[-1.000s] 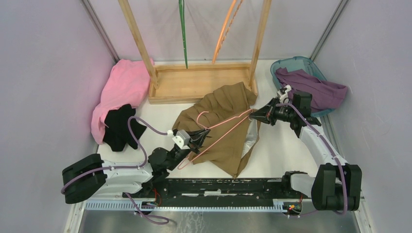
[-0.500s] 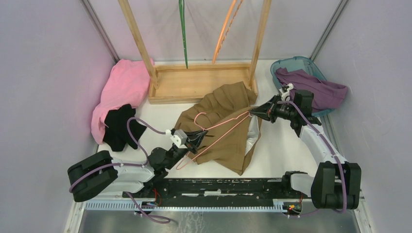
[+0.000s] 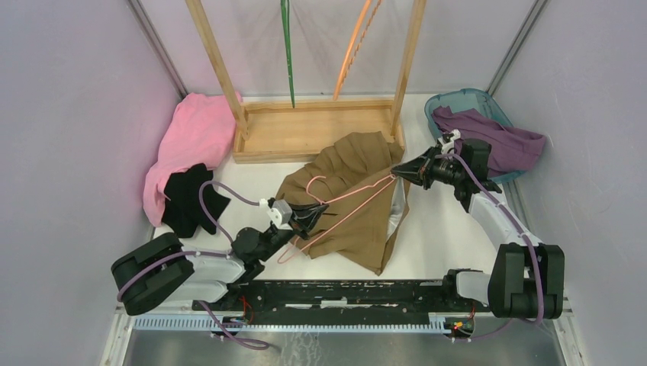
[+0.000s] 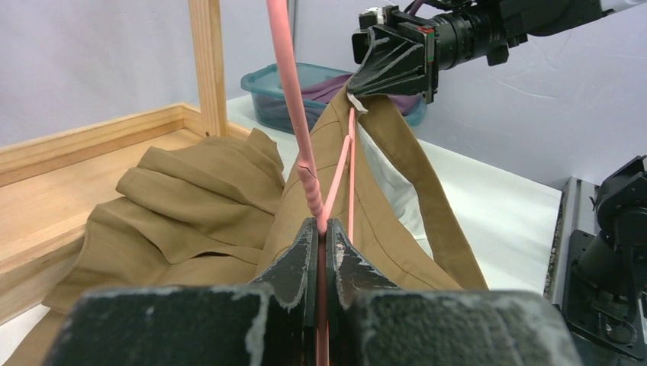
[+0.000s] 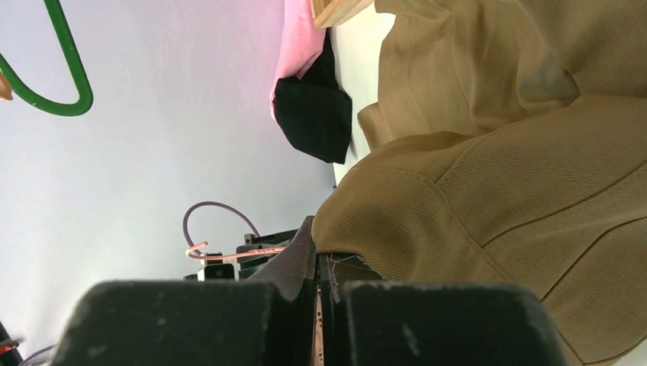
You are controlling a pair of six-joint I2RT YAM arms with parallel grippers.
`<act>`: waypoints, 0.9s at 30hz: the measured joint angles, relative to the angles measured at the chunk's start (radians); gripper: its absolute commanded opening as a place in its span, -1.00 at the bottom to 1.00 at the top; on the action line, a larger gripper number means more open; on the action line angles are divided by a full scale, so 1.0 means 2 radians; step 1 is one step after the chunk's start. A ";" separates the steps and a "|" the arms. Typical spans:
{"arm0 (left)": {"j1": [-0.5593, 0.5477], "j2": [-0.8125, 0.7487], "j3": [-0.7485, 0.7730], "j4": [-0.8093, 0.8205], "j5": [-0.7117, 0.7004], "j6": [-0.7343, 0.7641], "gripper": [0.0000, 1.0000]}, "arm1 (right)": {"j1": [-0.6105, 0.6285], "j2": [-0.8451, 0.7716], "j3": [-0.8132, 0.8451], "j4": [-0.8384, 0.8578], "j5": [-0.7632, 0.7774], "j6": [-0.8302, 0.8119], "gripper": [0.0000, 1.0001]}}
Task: Place the skirt on the hanger
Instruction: Hang the skirt on the hanger.
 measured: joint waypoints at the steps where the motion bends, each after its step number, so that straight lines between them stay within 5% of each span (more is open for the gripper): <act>1: 0.001 0.003 0.000 0.002 0.002 -0.003 -0.93 | 0.000 0.002 0.000 0.003 0.000 0.003 -0.99; 27: 0.021 0.061 0.027 0.038 0.032 -0.022 -0.93 | -0.002 0.033 0.000 0.049 -0.011 0.031 -0.90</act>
